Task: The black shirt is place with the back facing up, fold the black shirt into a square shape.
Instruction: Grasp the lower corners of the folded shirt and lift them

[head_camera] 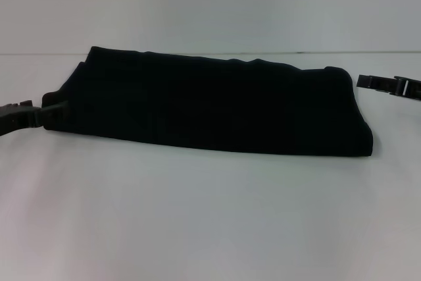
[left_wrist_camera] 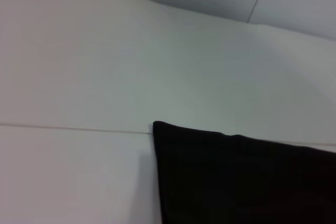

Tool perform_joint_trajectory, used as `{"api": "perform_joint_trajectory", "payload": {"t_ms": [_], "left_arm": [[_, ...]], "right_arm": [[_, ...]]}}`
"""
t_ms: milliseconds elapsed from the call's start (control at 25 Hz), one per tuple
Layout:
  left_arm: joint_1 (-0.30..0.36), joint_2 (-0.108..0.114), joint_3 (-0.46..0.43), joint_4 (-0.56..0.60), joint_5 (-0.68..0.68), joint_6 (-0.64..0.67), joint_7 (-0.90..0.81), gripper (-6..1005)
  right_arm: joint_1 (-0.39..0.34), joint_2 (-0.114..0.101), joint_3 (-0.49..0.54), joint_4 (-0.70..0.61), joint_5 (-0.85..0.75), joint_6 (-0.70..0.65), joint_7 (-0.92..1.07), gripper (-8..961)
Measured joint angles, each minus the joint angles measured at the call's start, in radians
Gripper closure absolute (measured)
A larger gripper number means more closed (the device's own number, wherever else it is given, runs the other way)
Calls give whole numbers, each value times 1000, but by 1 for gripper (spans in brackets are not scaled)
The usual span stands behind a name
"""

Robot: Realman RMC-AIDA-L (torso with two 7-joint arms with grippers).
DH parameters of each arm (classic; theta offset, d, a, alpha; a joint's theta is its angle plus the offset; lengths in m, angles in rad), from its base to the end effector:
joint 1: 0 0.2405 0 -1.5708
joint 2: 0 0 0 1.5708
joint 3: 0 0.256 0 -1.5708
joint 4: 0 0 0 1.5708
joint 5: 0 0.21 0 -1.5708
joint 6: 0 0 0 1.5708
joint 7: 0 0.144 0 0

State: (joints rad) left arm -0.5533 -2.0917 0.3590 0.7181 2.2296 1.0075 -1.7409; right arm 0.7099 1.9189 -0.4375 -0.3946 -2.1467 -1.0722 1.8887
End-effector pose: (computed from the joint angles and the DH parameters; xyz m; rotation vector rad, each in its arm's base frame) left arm -0.3509 0.3775 0.0595 -1.9333 -1.1629 -0.4372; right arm 0.3089 0.4165 0.0512 -2.0693 1.3629 0.6117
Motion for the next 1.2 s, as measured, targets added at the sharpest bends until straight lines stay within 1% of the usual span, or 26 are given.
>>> {"api": "perform_joint_trajectory", "payload": {"t_ms": [80, 360, 640, 800, 960, 1080, 1200], "left_arm": [[-23, 8, 8, -45, 12, -67, 37, 65], [-57, 23, 23, -106, 64, -116, 39, 82], [-63, 24, 43, -115, 74, -114, 37, 98], [-63, 21, 68, -109, 75, -97, 39, 108], [-61, 19, 72, -106, 76, -101, 39, 117], [-57, 18, 71, -99, 76, -99, 41, 337], [-55, 18, 69, -93, 76, -103, 41, 403]], "right_arm": [[0, 1, 0, 1, 0, 4, 2, 317], [-2, 6, 2, 0, 1, 17, 7, 320], [-2, 6, 9, 0, 1, 17, 10, 323], [-3, 6, 12, -1, 2, 24, 11, 324], [-3, 6, 9, -1, 2, 26, 11, 326], [-3, 6, 4, -1, 2, 26, 12, 326], [-5, 6, 3, -1, 2, 26, 12, 325]]}}
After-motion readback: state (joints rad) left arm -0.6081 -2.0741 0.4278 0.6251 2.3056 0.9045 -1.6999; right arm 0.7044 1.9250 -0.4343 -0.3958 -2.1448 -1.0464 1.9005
